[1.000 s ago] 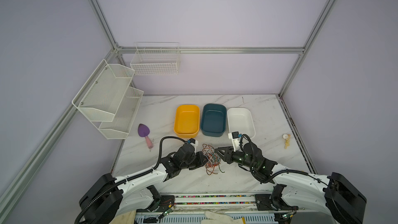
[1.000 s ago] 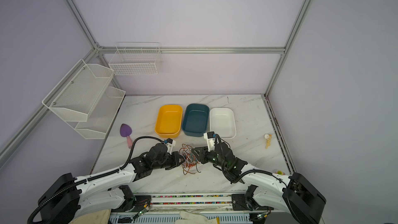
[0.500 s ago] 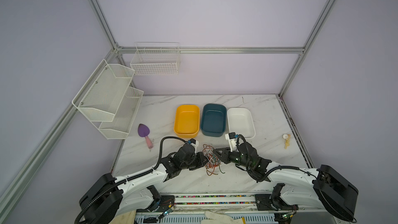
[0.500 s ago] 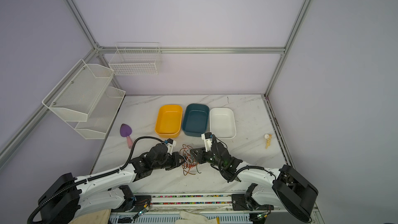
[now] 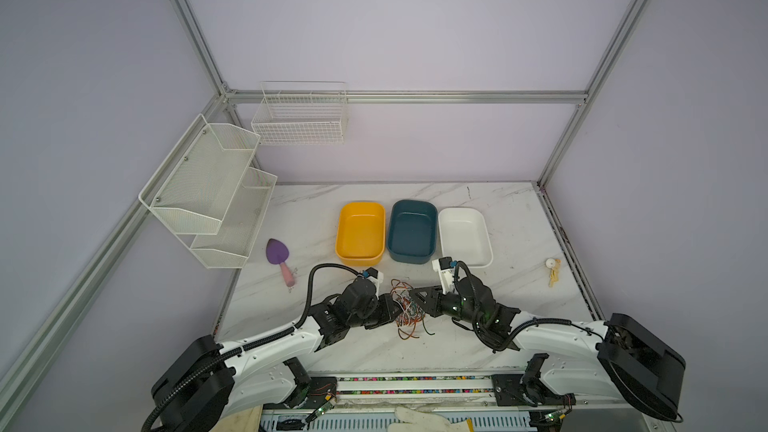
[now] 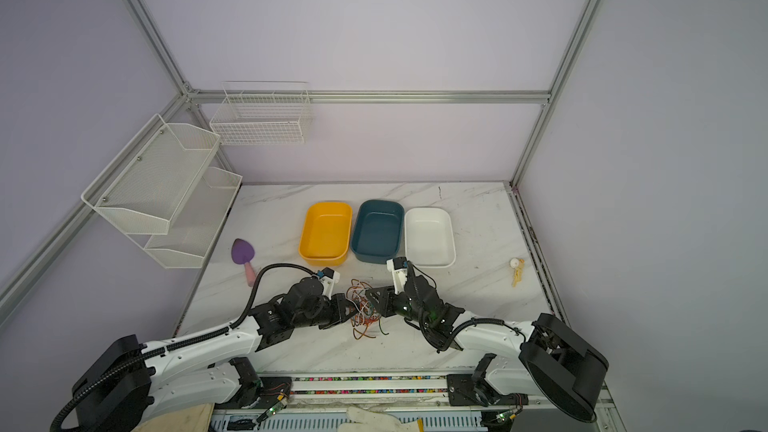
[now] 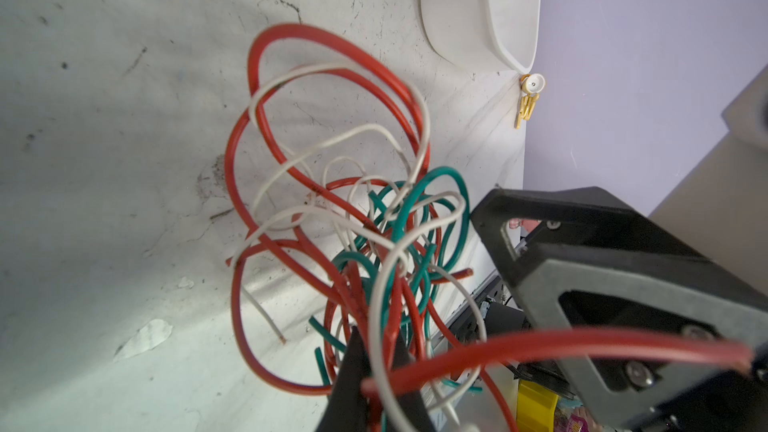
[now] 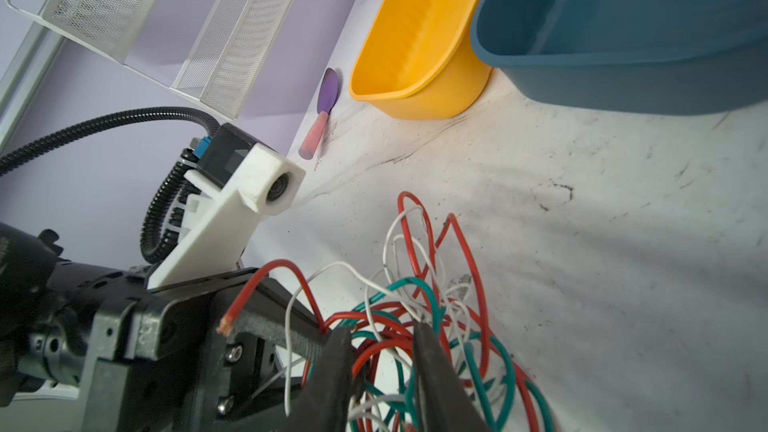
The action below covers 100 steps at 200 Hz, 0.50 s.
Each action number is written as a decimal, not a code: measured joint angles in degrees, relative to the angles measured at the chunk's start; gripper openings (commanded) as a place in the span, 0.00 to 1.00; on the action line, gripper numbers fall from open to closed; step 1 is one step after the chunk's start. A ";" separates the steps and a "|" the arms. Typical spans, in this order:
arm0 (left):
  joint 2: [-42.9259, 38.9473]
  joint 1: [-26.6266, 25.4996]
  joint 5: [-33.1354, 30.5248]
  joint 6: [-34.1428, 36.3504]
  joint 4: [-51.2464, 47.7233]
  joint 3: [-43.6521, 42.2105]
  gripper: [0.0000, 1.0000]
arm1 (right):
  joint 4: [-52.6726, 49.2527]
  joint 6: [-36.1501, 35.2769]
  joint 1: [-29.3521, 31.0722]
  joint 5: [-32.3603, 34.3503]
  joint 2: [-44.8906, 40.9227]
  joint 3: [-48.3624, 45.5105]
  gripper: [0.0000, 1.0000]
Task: Untangle the cables
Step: 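Grasp the wire bundle with both grippers and hold it lifted between them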
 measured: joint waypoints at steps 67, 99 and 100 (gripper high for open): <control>-0.81 0.00 0.00 0.35 -0.11 0.00 0.00 | -0.96 0.04 0.00 1.40 -2.84 -0.31 0.30; -1.38 0.00 0.02 0.35 -0.33 0.00 0.00 | -0.98 0.24 0.00 1.09 -0.04 -0.31 0.28; -1.38 0.00 0.02 0.35 -0.33 0.00 0.00 | -0.98 0.24 0.00 1.09 -0.04 -0.31 0.28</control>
